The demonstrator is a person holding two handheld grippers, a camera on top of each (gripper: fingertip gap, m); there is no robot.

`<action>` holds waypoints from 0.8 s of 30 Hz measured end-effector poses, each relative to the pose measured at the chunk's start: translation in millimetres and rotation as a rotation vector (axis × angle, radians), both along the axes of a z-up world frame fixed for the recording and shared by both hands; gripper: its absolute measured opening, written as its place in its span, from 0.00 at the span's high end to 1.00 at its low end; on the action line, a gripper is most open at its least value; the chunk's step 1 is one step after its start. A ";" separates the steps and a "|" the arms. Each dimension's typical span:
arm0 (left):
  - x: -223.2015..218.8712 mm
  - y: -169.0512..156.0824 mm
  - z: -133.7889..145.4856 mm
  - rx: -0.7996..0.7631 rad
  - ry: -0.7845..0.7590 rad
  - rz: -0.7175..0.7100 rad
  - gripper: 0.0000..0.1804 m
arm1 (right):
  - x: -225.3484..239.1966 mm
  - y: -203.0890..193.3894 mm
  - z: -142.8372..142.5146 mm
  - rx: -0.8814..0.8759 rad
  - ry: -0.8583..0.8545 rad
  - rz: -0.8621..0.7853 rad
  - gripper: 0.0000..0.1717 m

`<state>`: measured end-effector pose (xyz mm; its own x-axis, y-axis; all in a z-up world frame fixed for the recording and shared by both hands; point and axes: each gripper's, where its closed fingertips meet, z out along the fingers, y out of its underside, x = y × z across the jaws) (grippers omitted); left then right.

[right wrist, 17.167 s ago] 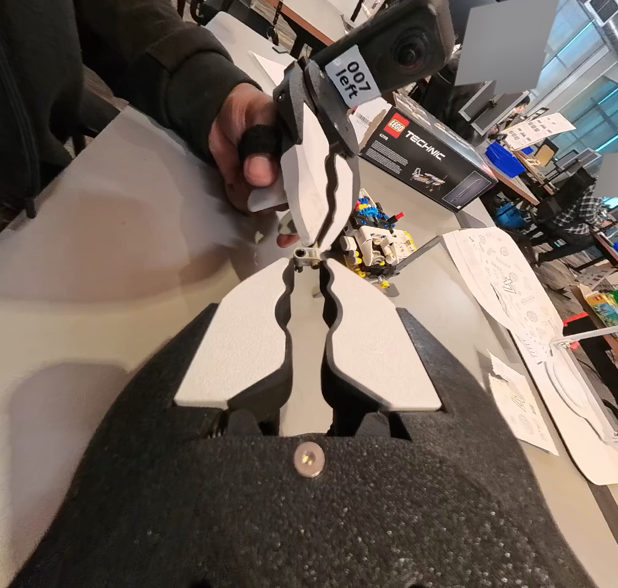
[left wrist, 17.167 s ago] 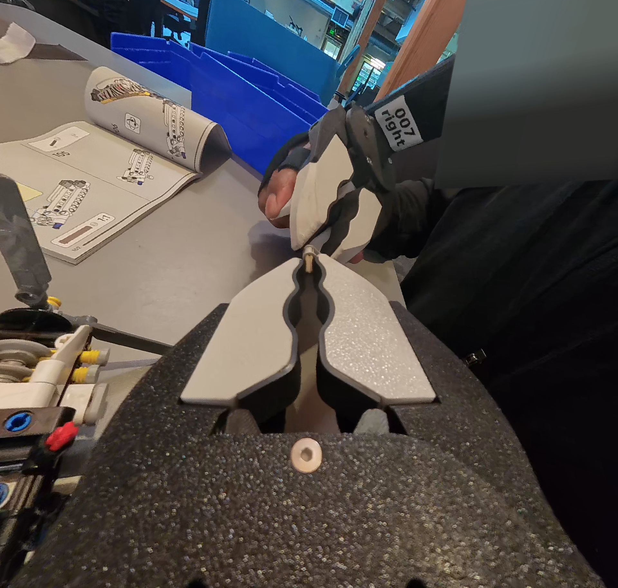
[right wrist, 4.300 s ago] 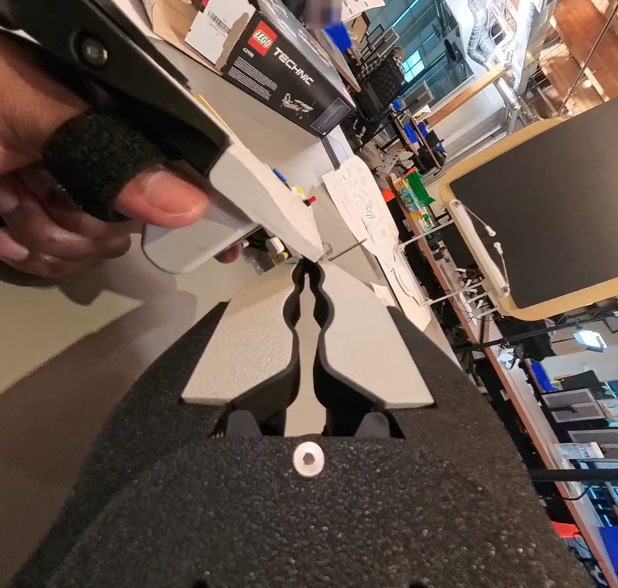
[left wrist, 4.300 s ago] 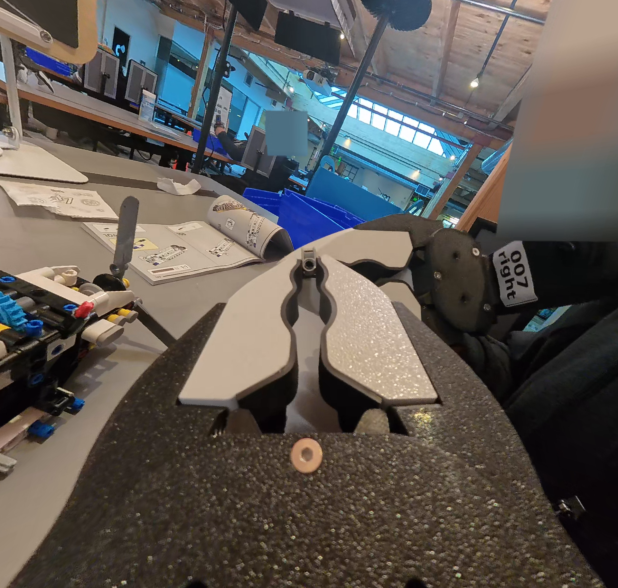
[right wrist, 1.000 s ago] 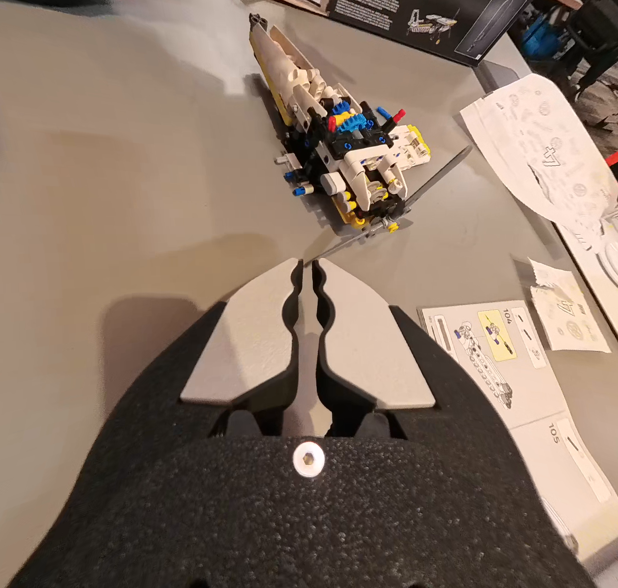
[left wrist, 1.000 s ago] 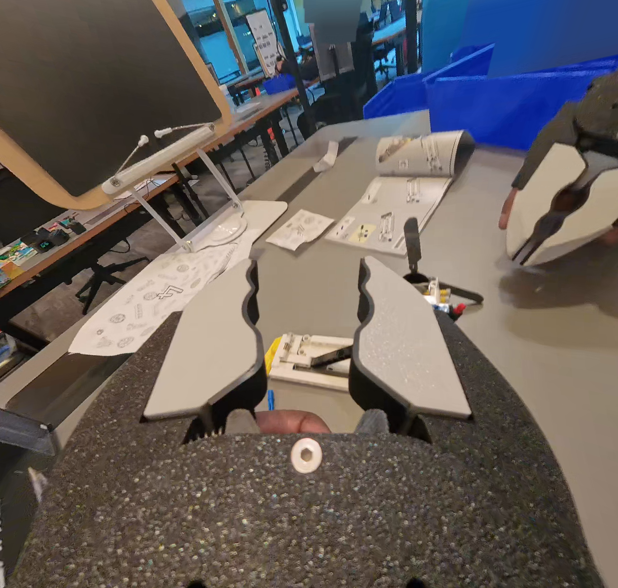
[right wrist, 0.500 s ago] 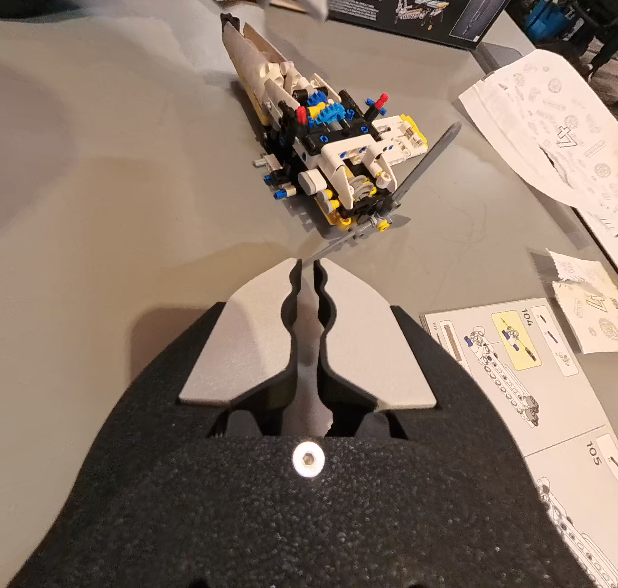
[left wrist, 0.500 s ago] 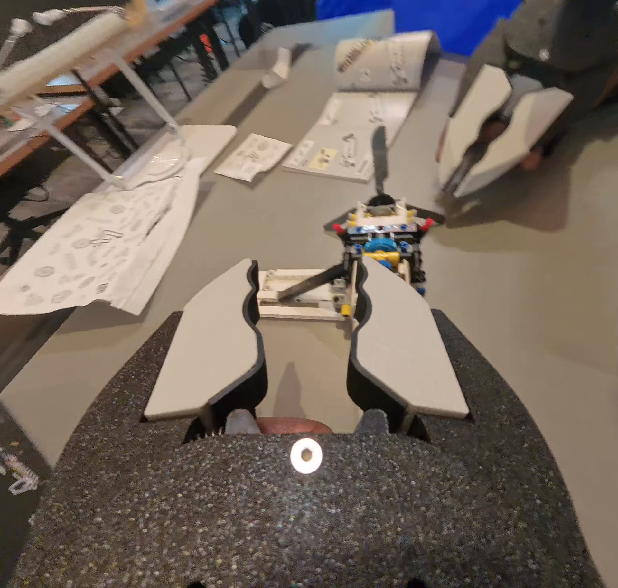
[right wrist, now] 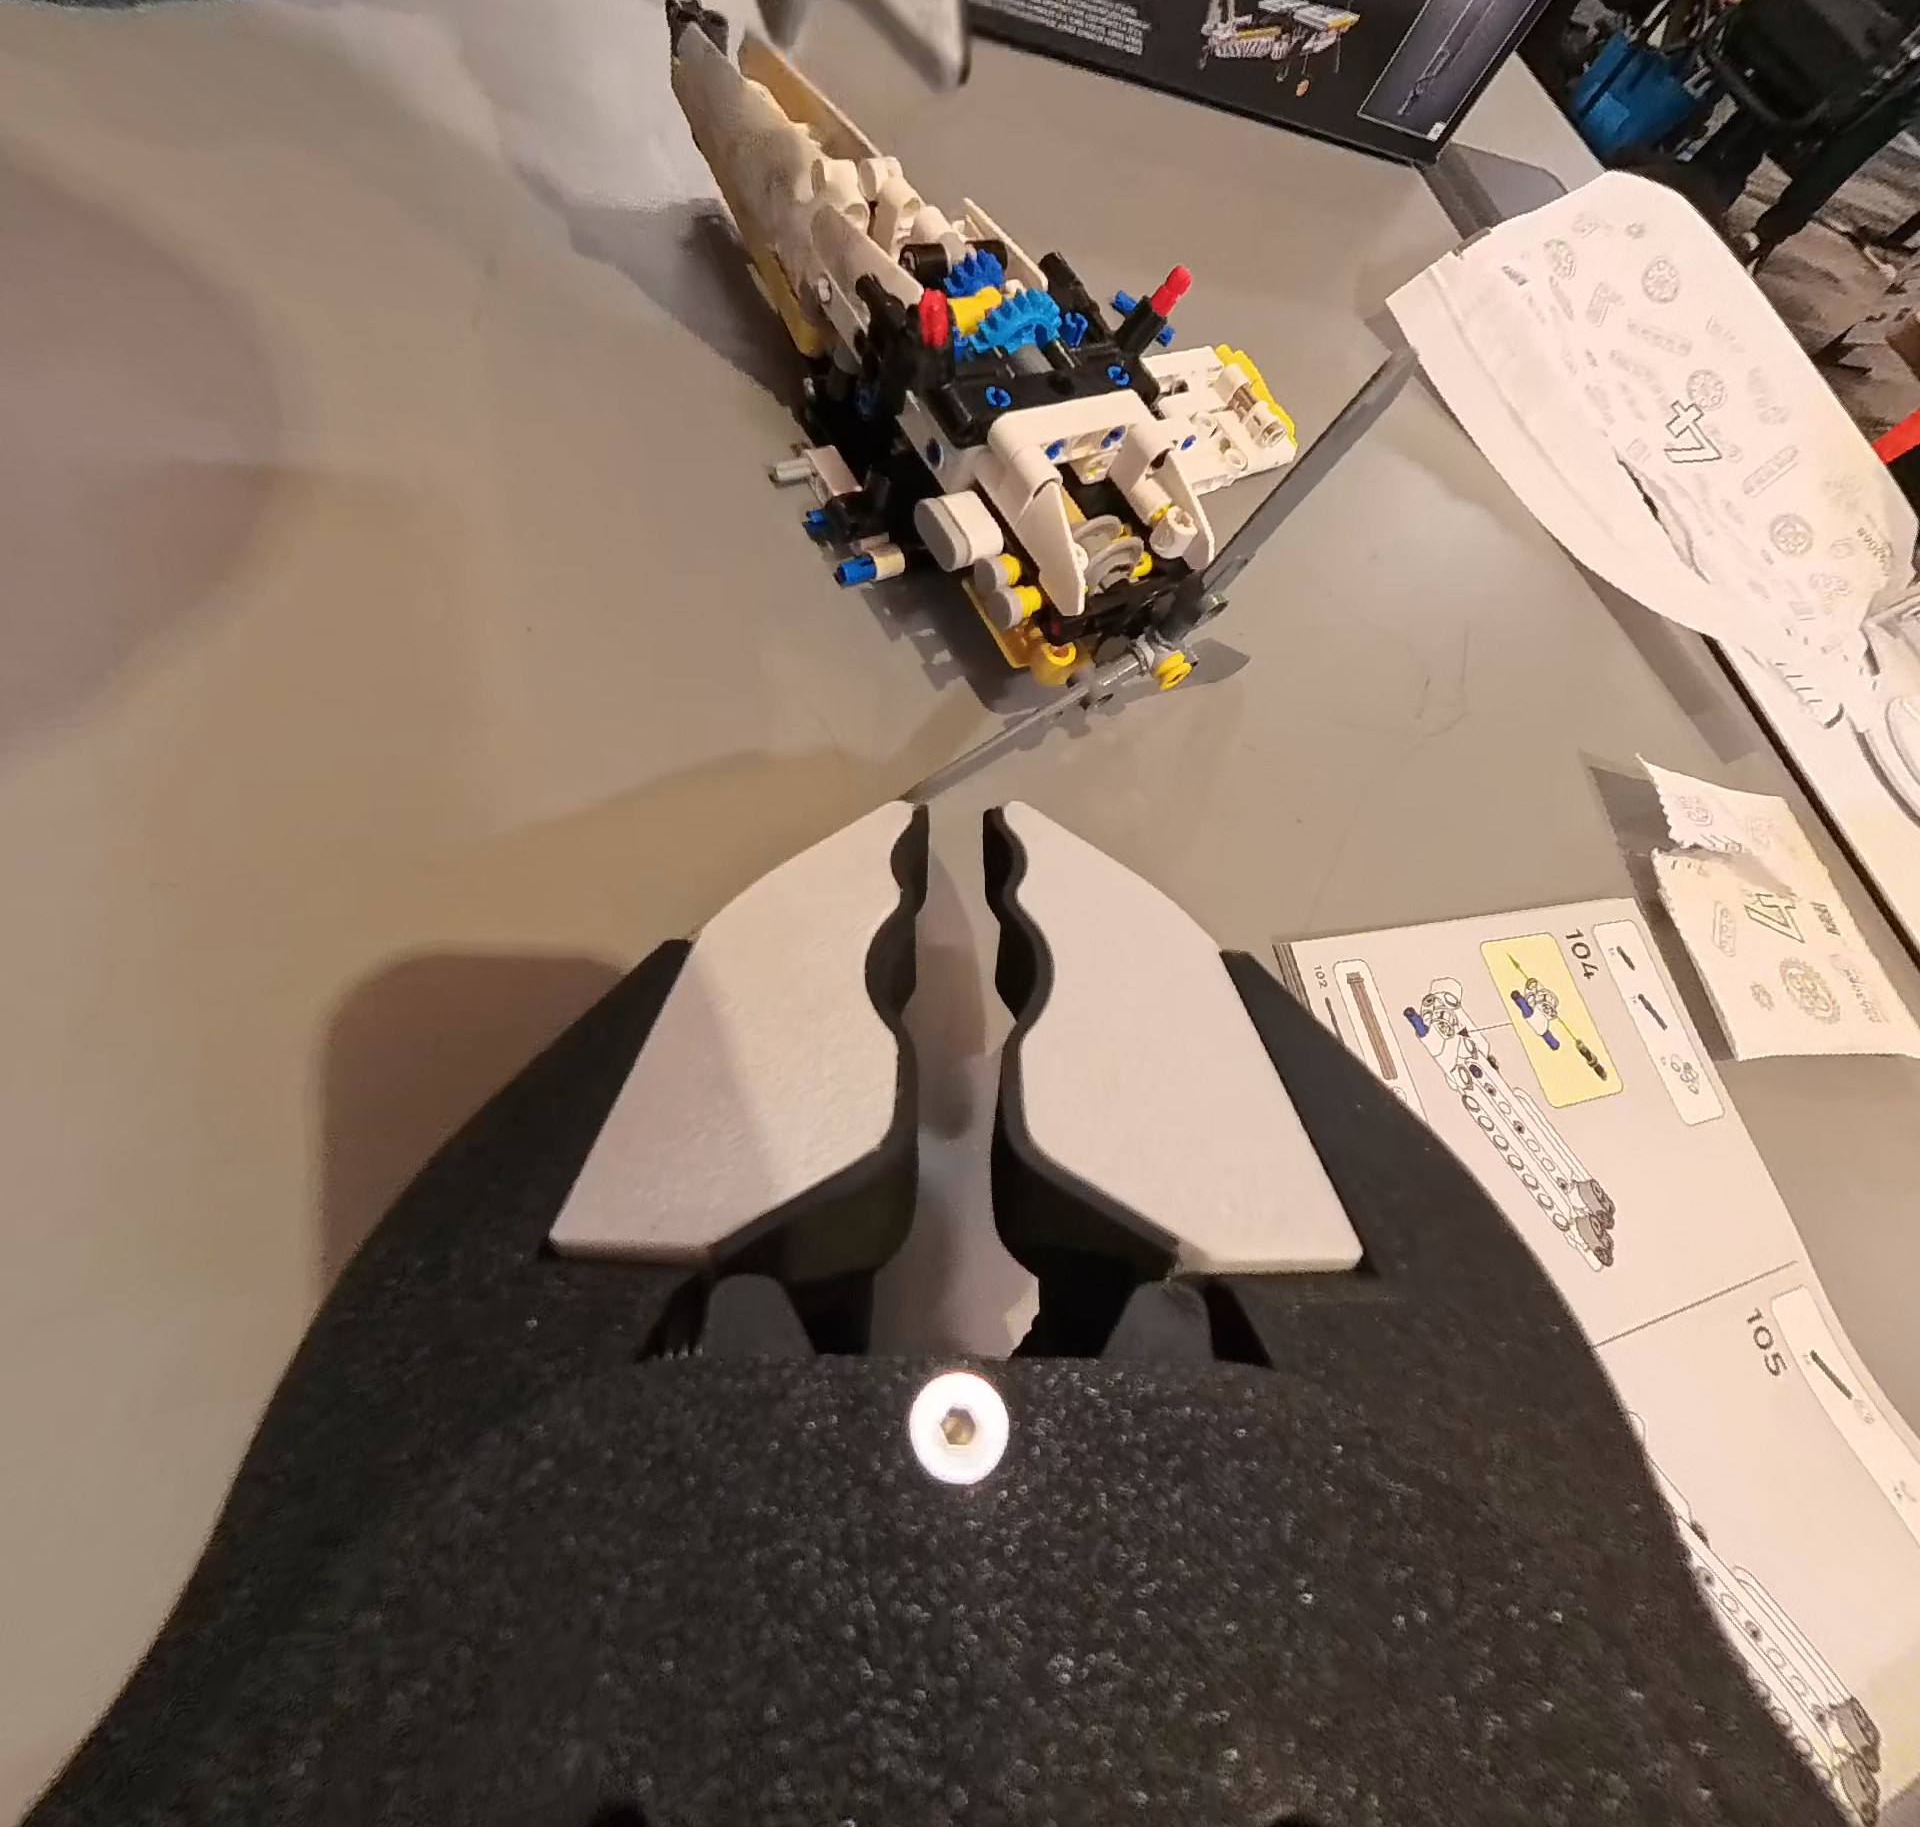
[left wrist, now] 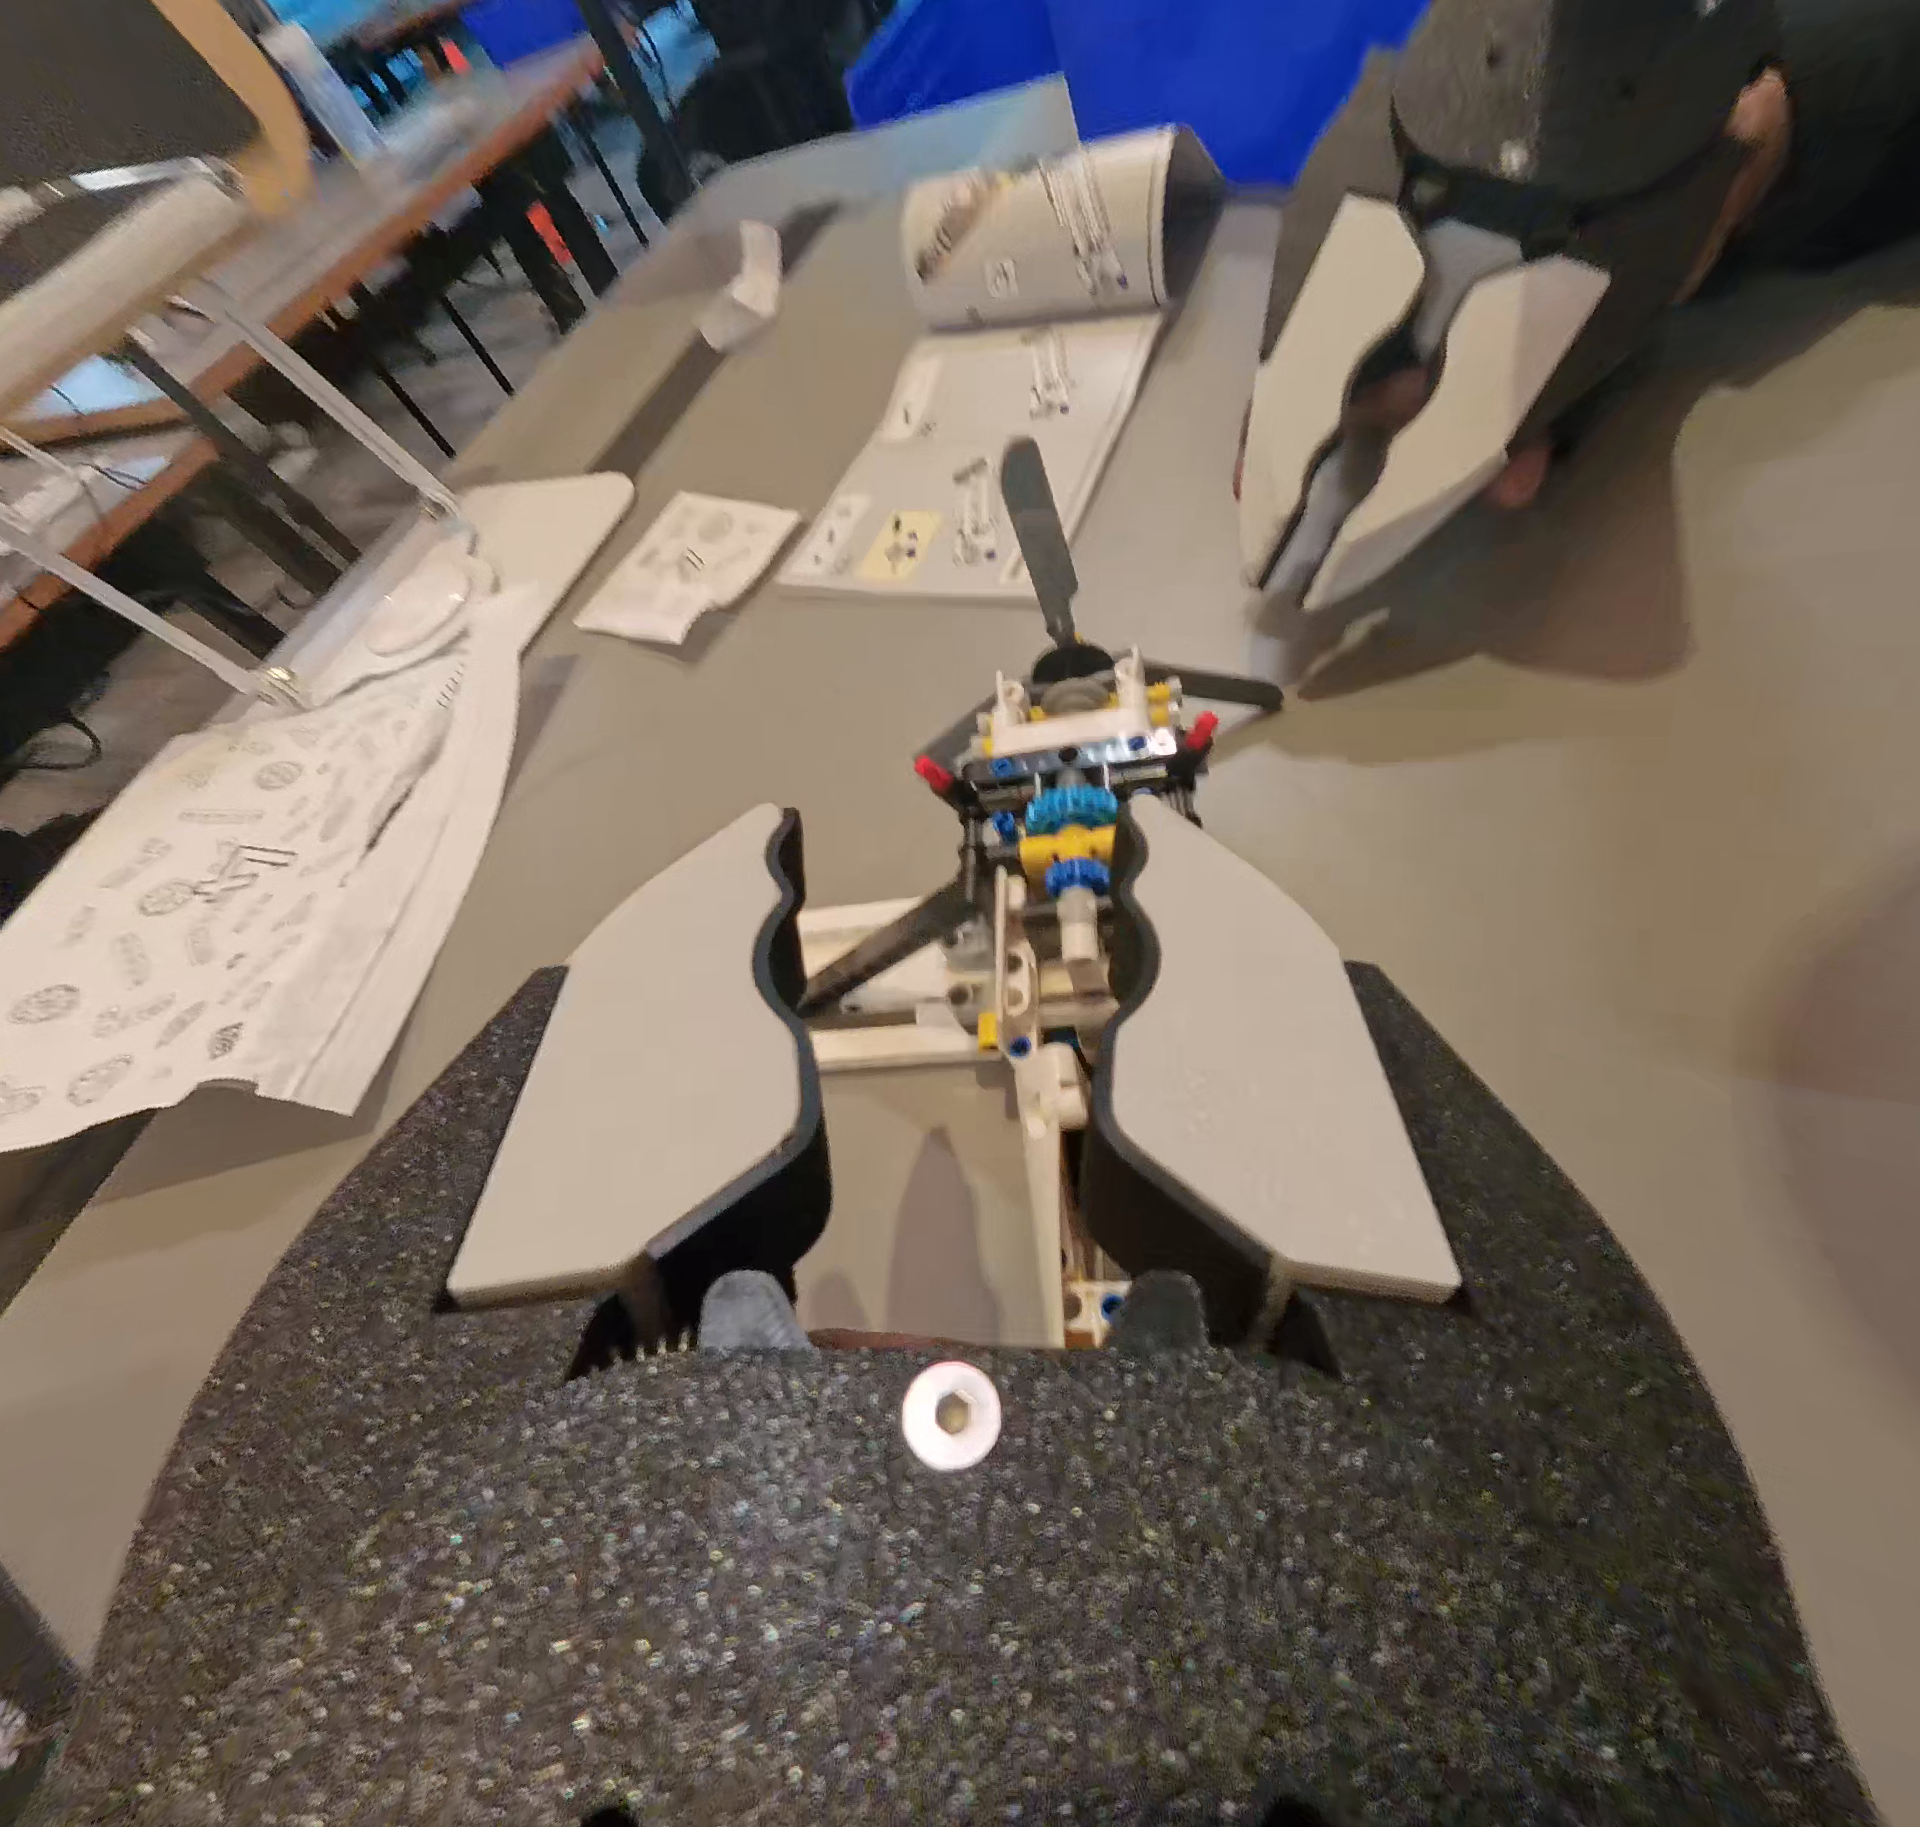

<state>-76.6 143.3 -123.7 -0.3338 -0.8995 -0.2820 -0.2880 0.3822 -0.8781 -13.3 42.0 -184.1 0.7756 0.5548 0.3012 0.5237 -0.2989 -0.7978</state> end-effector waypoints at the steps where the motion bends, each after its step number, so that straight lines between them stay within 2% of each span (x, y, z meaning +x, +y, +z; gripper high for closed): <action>1: 1.9 0.0 4.8 -0.016 -0.034 0.003 0.68 | 0.0 0.0 -0.1 0.001 -0.001 0.000 0.94; 4: 4.8 1.0 9.6 -0.039 -0.070 0.012 0.69 | -0.2 0.1 -0.6 0.002 -0.008 -0.001 0.94; 15: 8.9 -5.4 -6.5 0.027 -0.003 0.001 0.69 | 1.4 -2.8 -2.5 0.019 -0.056 -0.015 0.94; 24: 14.4 -9.0 3.9 0.020 -0.061 0.015 0.71 | 7.5 -5.3 -1.6 0.026 -0.056 -0.032 0.93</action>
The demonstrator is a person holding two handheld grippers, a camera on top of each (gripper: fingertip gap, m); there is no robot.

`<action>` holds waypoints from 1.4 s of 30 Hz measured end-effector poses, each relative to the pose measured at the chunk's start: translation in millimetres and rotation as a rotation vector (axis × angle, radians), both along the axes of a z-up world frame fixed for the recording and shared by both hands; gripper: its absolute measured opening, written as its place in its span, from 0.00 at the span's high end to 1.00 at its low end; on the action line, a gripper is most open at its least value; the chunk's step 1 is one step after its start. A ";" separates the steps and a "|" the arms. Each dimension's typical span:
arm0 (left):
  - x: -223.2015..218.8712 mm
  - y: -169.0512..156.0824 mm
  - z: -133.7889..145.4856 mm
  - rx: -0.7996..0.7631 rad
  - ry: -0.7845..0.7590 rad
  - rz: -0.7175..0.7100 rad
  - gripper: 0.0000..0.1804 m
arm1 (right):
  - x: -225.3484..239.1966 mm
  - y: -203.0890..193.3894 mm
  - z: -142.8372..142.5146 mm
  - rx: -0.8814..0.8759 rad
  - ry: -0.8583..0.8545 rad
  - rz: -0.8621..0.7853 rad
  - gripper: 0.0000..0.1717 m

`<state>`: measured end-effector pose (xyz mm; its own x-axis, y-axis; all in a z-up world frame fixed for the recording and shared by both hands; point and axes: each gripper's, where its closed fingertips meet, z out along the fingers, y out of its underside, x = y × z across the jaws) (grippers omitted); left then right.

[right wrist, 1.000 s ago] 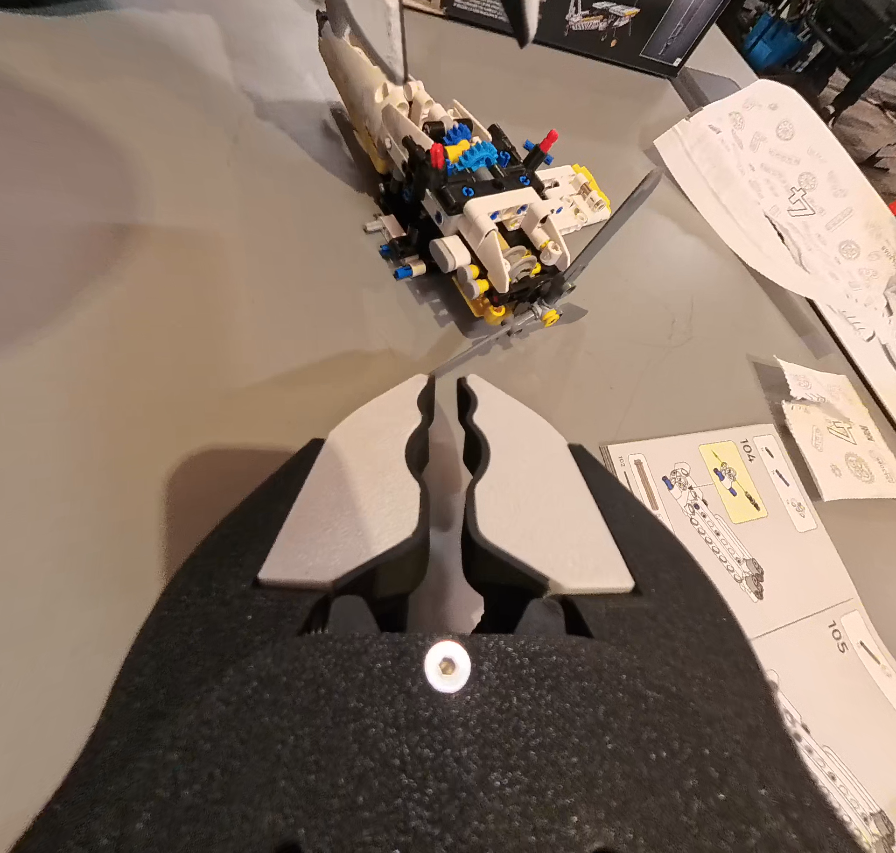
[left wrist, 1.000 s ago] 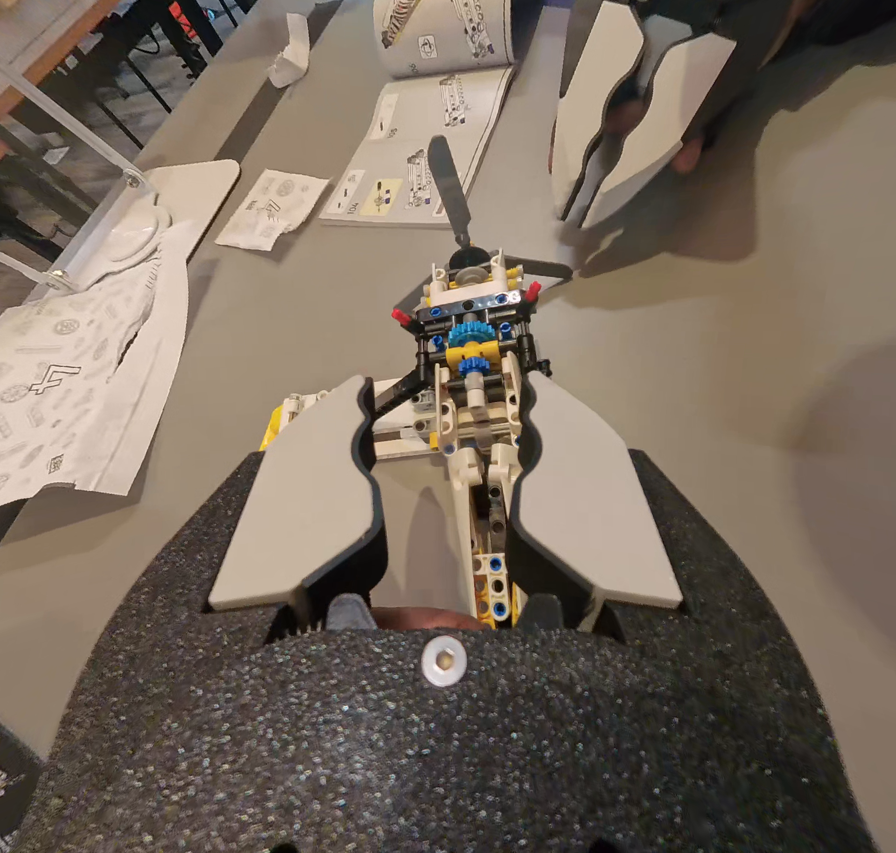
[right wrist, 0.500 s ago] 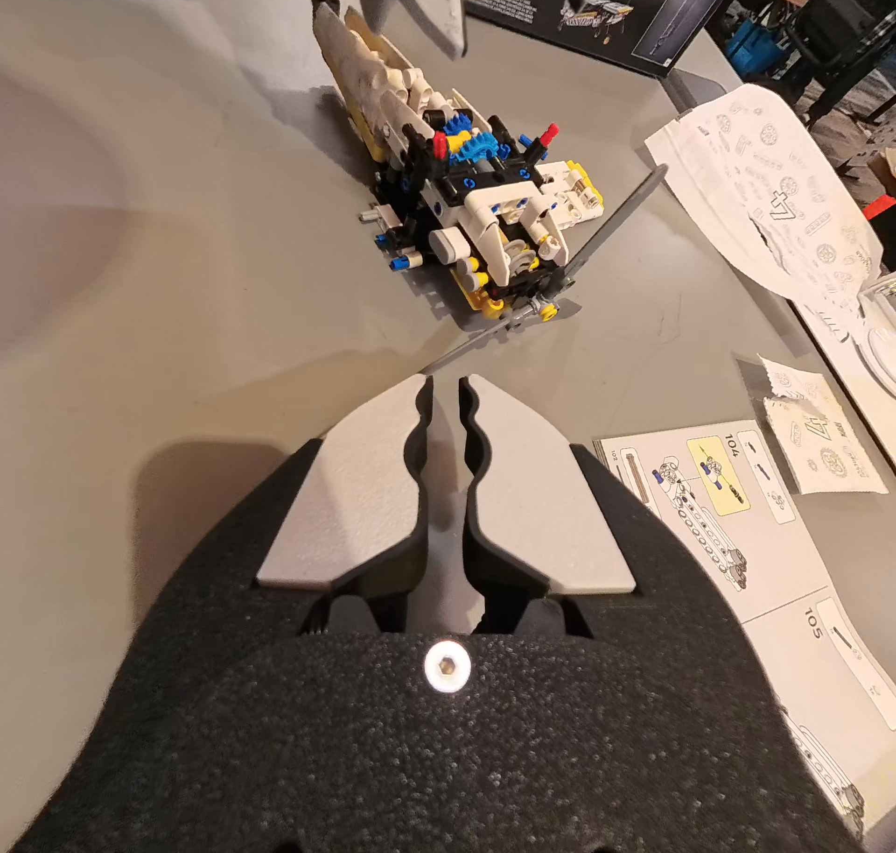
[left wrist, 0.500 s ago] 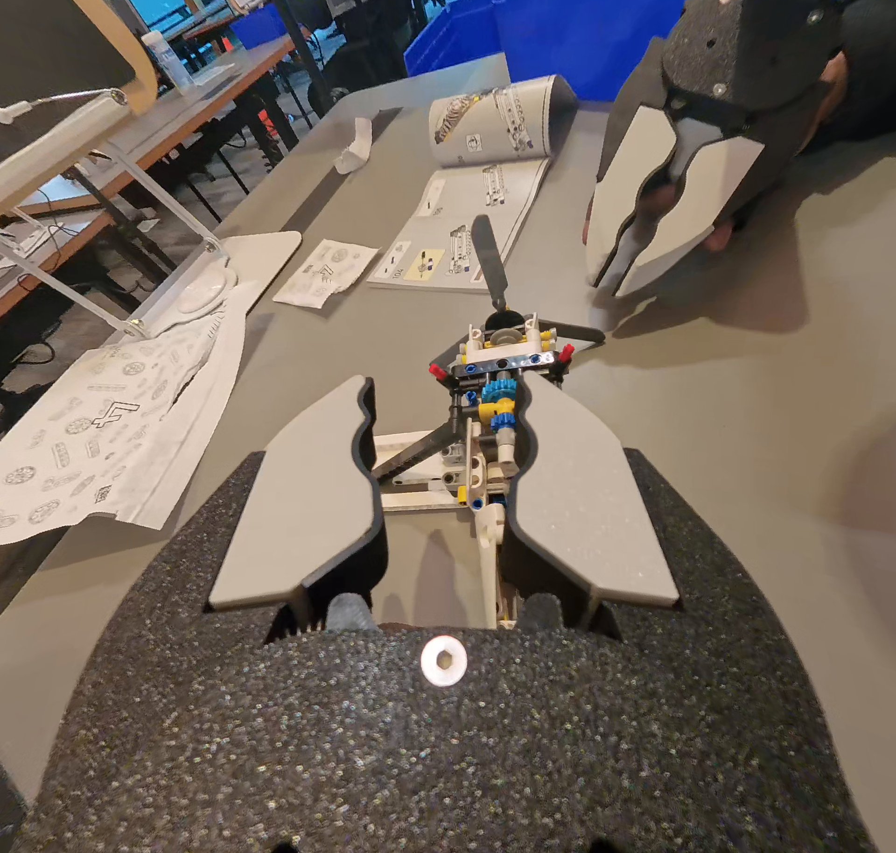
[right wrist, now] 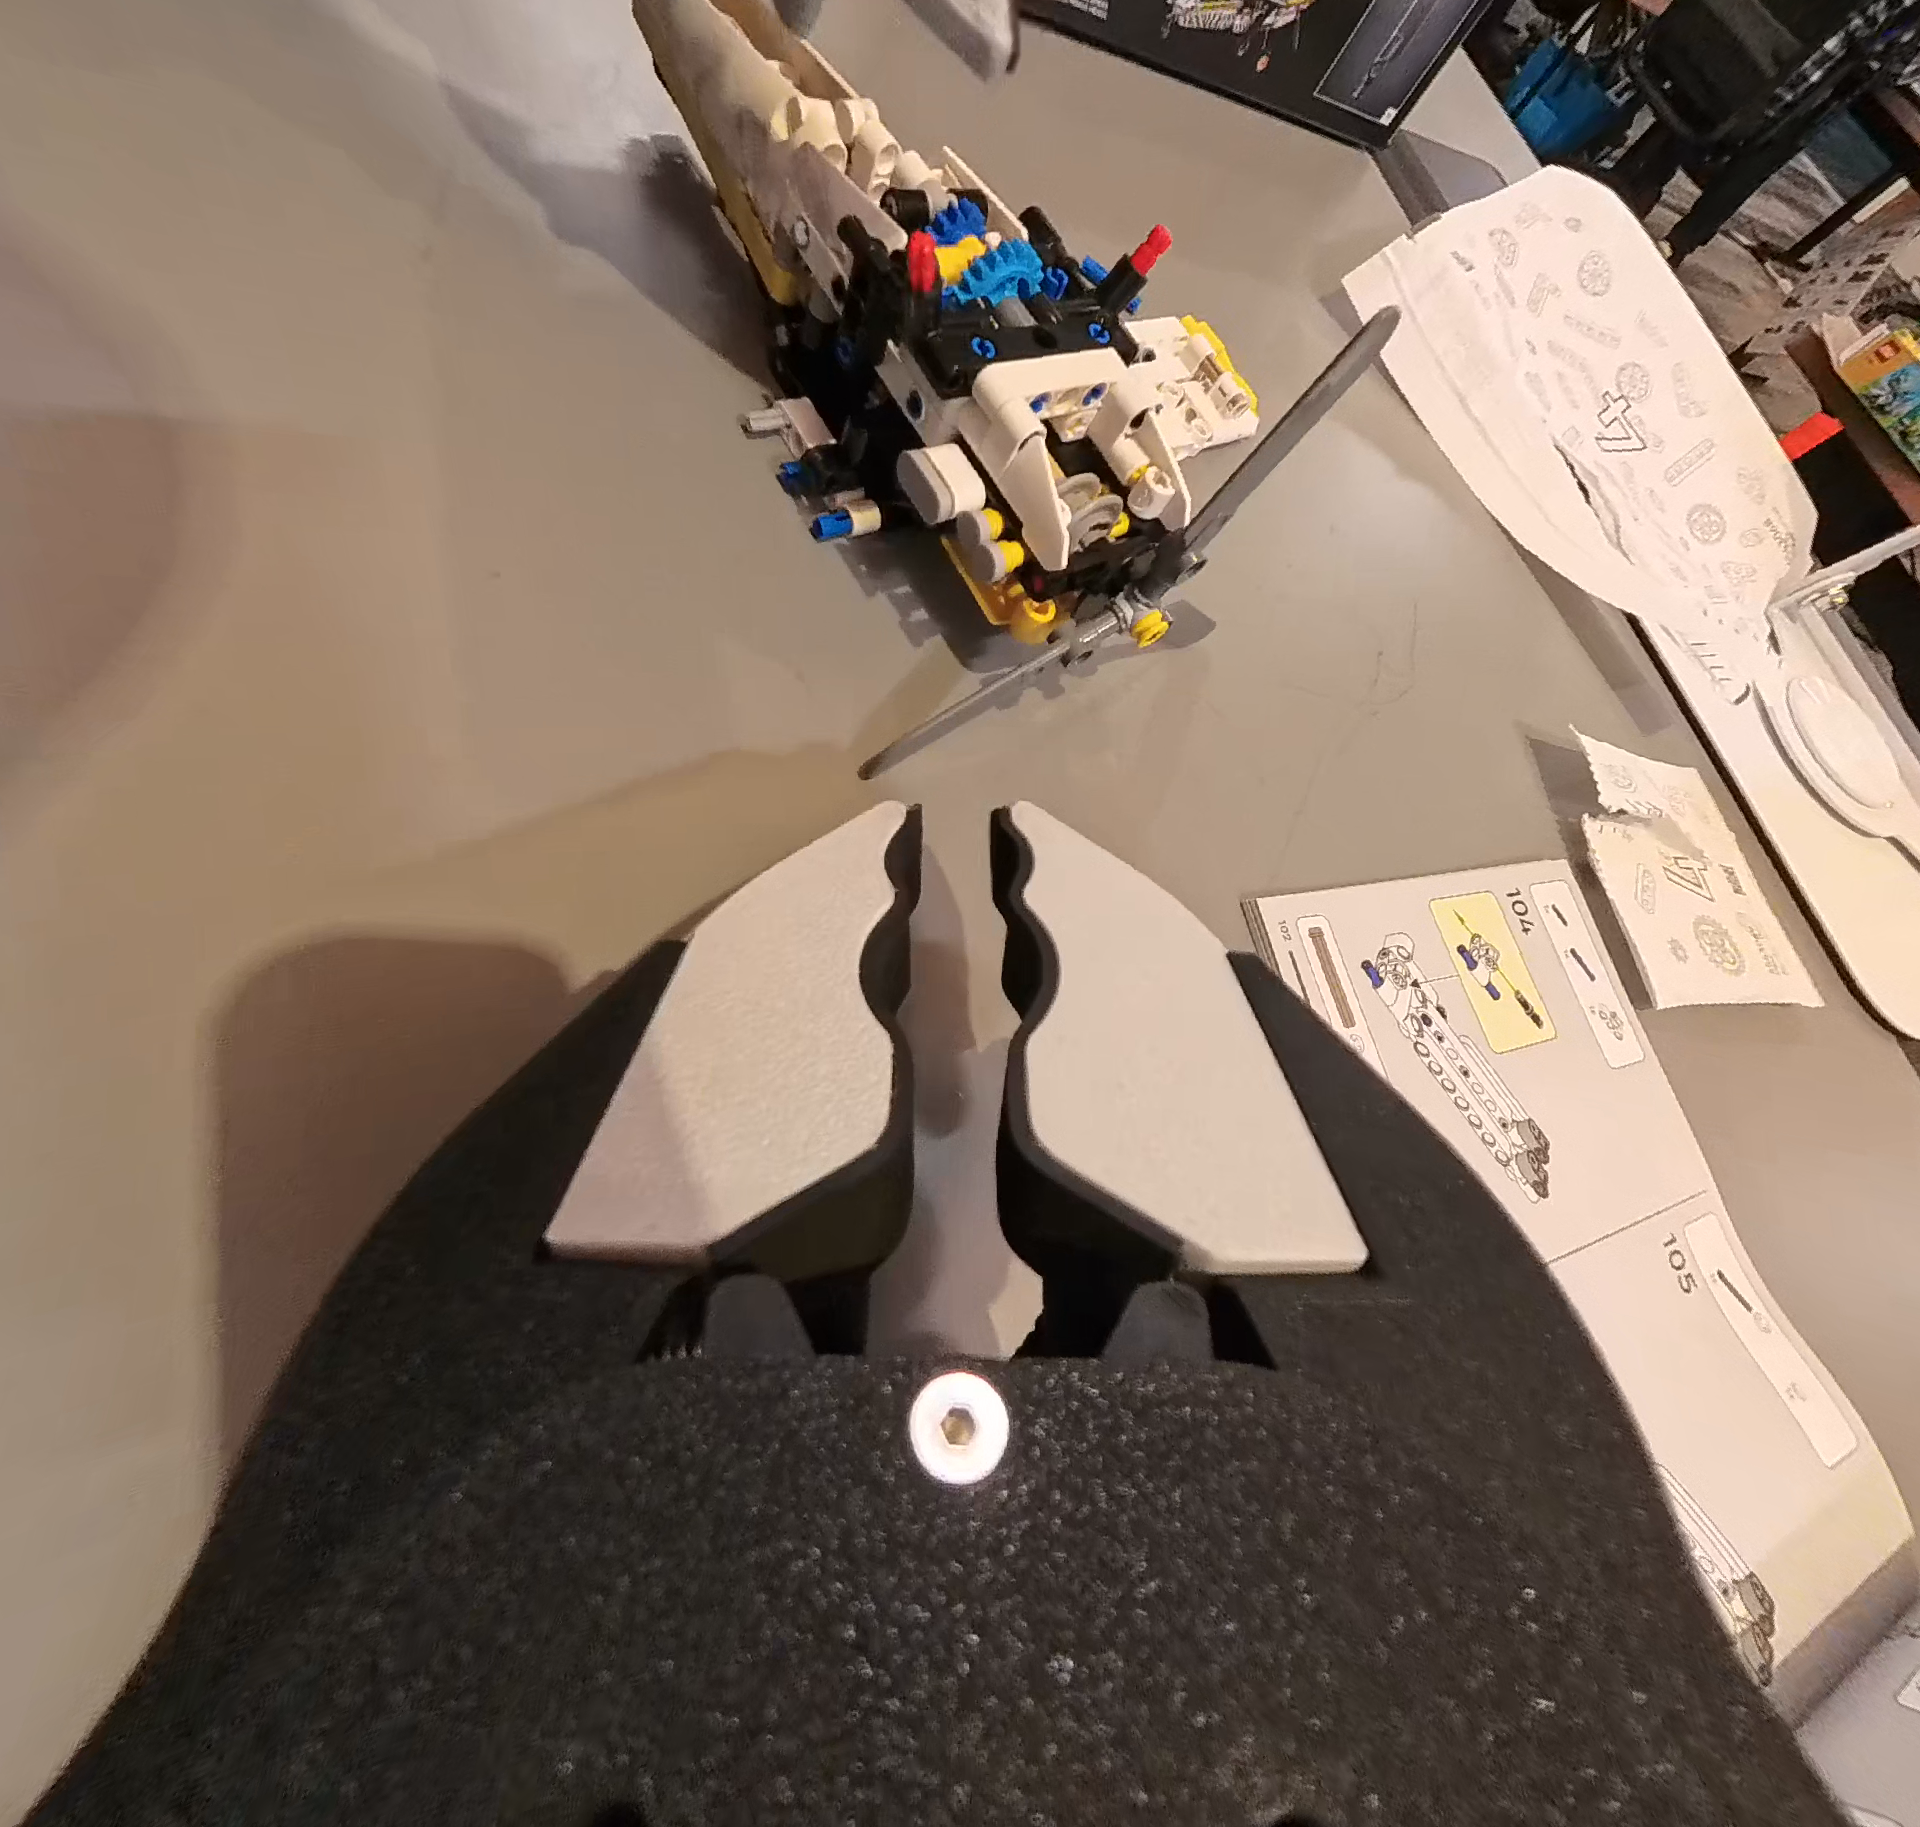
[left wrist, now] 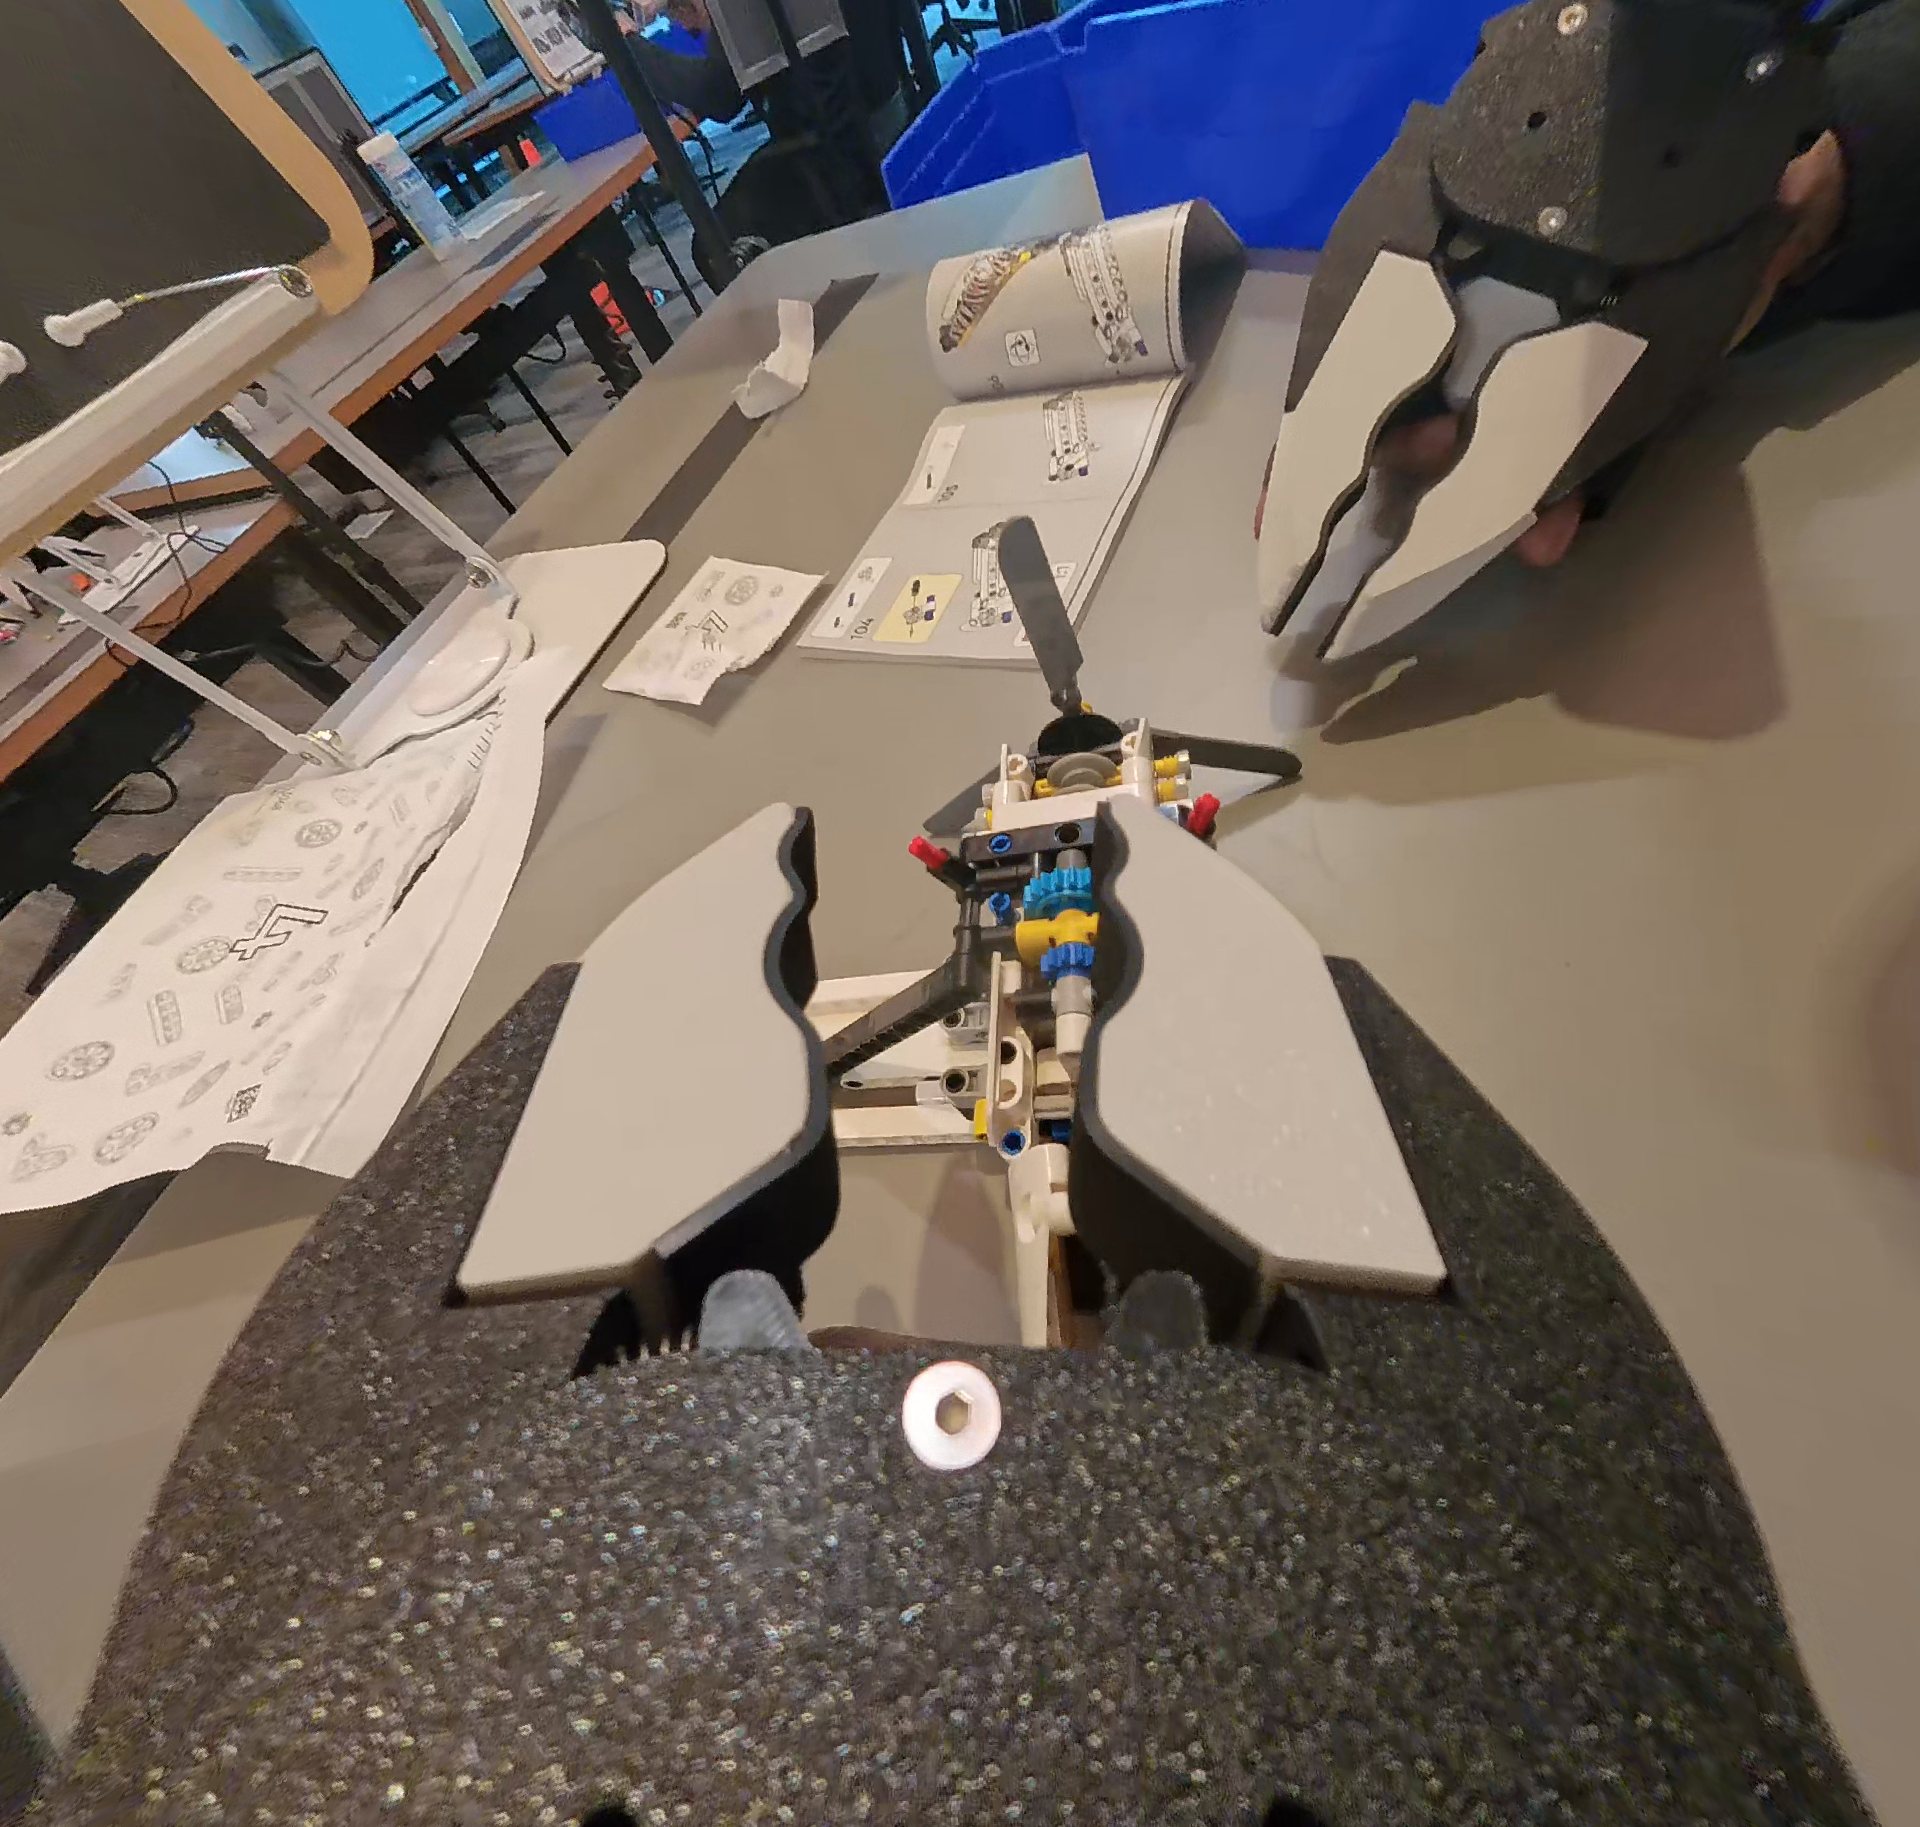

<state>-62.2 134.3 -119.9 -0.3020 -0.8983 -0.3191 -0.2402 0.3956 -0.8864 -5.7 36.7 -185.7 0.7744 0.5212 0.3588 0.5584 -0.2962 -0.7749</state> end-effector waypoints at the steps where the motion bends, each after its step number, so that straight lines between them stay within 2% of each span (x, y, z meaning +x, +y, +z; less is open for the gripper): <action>1: 0.6 -0.1 1.7 -0.011 -0.006 0.005 0.71 | -0.1 -0.2 0.1 0.002 -0.003 0.000 0.93; 6: 4.7 0.2 10.7 -0.085 -0.037 0.034 0.73 | 0.6 -0.2 0.0 0.004 -0.004 -0.003 0.93; 11: 8.8 -1.1 13.1 -0.095 -0.058 0.049 0.73 | 2.3 0.8 2.4 0.003 0.030 -0.009 0.92; 16: 11.8 -6.8 17.8 -0.111 -0.090 0.039 0.74 | 12.7 5.6 11.8 0.003 0.129 -0.033 0.90; 22: 12.2 -13.8 25.7 -0.152 -0.122 0.020 0.74 | 62.9 22.9 52.1 0.010 0.058 -0.153 0.86; 25: 11.6 -16.4 29.7 -0.161 -0.137 0.013 0.74 | 84.7 47.3 72.6 -0.010 0.055 -0.186 0.85; 27: 11.0 -17.0 30.4 -0.164 -0.140 0.011 0.74 | 105.3 68.0 62.7 -0.108 0.058 -0.240 0.80; 30: 10.8 -14.7 29.5 -0.172 -0.142 0.018 0.75 | 136.4 92.8 30.2 -0.275 0.089 -0.336 0.71; 32: 10.4 -12.2 29.2 -0.181 -0.141 0.025 0.75 | 152.4 105.0 17.2 -0.322 0.119 -0.378 0.70; 37: 7.9 -13.1 36.8 -0.220 -0.160 0.013 0.75 | 162.7 110.3 3.6 -0.456 0.221 -0.354 0.68; 42: 6.3 -11.8 38.7 -0.244 -0.158 0.009 0.75 | 149.3 96.3 -6.6 -0.494 0.186 -0.253 0.63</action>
<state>-55.9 122.5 -81.1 -0.2570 -0.9568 -0.1357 -0.0942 0.1645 -0.9819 143.6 133.0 -192.3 0.9233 0.3827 -0.0335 0.2911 -0.7540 -0.5888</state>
